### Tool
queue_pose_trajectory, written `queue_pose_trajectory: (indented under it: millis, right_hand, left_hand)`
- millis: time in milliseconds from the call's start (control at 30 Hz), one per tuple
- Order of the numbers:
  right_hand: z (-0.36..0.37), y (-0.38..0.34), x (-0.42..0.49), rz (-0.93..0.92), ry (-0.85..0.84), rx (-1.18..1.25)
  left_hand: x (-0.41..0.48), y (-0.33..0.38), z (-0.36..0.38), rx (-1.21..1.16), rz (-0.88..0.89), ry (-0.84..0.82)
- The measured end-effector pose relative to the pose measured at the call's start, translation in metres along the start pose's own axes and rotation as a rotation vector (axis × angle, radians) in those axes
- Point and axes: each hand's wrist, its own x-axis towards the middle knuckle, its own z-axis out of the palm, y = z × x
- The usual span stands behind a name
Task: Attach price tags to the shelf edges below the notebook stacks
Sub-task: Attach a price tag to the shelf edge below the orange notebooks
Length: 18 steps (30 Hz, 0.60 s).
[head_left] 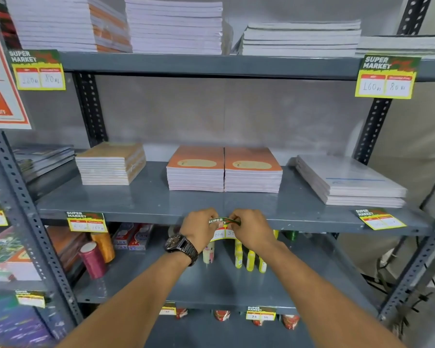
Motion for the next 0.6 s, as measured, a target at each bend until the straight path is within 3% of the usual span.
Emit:
queue_pose_trajectory:
  millis: [400, 600]
  right_hand:
    - [0.0051, -0.0065, 0.002, 0.07, 0.06, -0.061]
    - [-0.0001, -0.0029, 0.0063, 0.072, 0.105, -0.21]
  left_hand:
    - [0.0062, 0.0041, -0.0026, 0.09, 0.097, -0.058]
    - [0.0049, 0.0075, -0.0073, 0.199, 0.102, -0.043]
